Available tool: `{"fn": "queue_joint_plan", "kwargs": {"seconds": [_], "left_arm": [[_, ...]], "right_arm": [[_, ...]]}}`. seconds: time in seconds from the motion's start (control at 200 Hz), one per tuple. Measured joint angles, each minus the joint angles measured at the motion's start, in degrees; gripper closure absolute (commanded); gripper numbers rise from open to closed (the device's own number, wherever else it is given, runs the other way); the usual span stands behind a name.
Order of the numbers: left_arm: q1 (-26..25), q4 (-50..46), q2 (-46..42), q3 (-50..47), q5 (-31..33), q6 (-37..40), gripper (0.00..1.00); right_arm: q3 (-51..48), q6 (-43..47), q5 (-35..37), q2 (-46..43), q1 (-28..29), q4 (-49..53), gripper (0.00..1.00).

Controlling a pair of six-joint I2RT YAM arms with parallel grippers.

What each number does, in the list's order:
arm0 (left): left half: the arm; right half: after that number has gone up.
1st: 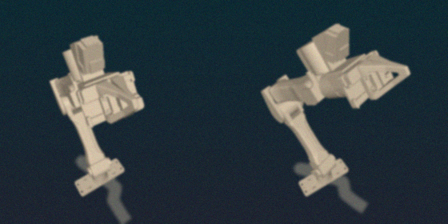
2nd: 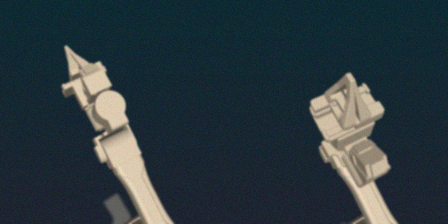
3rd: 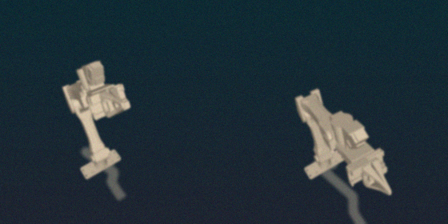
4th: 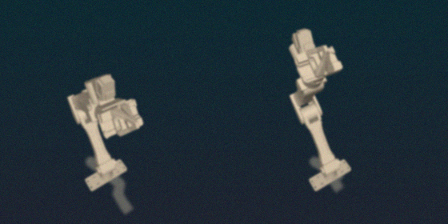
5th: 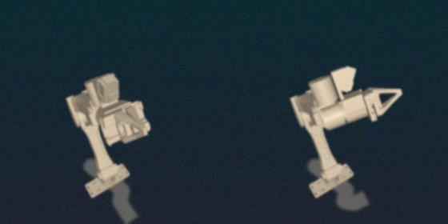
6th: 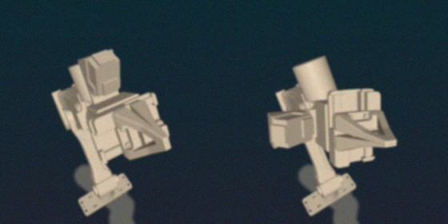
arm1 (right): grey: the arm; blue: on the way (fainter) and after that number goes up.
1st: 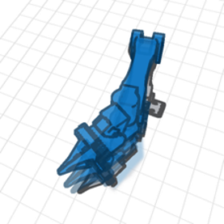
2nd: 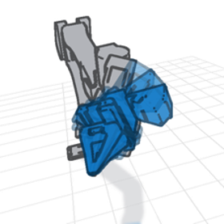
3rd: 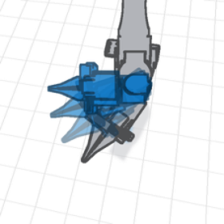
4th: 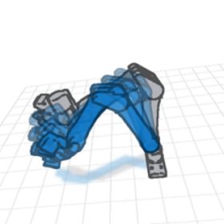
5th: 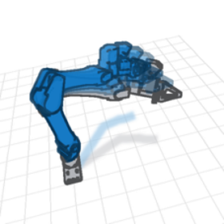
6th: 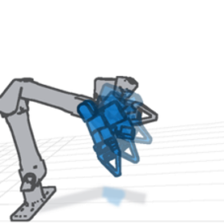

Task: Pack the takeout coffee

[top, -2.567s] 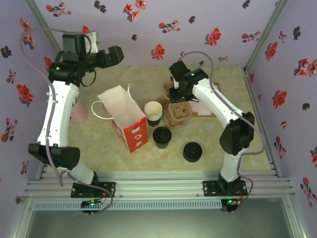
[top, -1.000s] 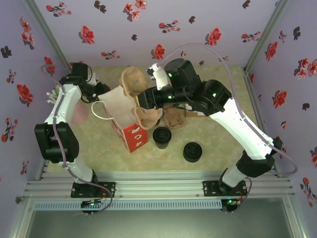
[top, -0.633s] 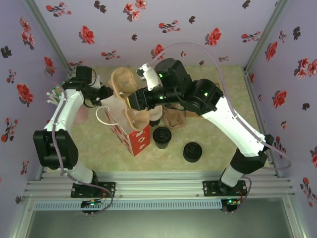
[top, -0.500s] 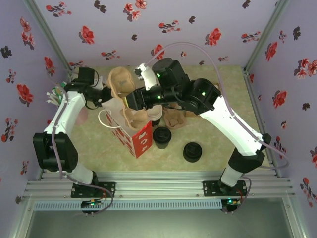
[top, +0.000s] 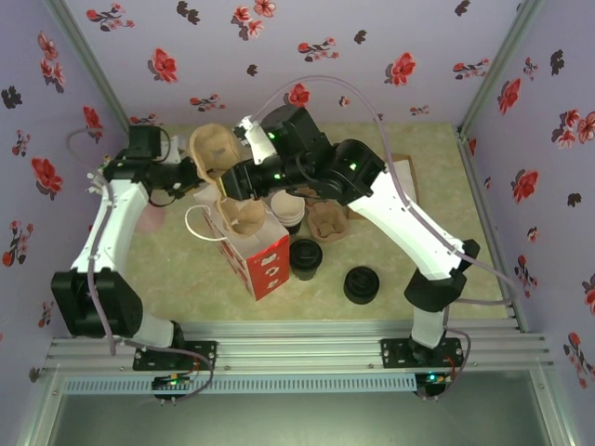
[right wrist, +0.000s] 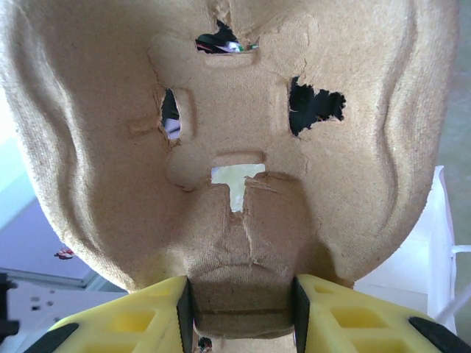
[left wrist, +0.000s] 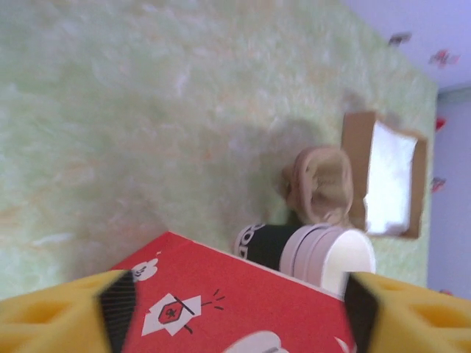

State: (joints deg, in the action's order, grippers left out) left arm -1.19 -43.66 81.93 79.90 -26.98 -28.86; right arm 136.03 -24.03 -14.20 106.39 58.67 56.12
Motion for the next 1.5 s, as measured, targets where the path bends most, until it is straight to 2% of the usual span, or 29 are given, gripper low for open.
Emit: {"fn": "queue_joint_plan", "kwargs": {"seconds": [0.325,0.56,0.98,1.5], "left_arm": [[8.3,-0.2,-16.9,-0.3,2.4,-2.8,0.01],[9.5,-2.5,-24.8,-2.0,3.0,-2.7,0.01],[9.5,-7.3,-29.7,-3.3,2.6,-2.2,0.01],[9.5,-8.1,-29.9,-3.3,2.1,-2.1,0.01]], "right_arm": [[4.4,0.0,-2.0,5.2,0.0,3.0,0.6],[5.0,-0.1,-5.1,7.2,-0.5,3.0,0.6],[5.0,0.0,-6.7,8.6,-2.9,6.3,0.61],[2.1,0.1,-5.6,8.6,-3.6,7.6,0.61]]}}
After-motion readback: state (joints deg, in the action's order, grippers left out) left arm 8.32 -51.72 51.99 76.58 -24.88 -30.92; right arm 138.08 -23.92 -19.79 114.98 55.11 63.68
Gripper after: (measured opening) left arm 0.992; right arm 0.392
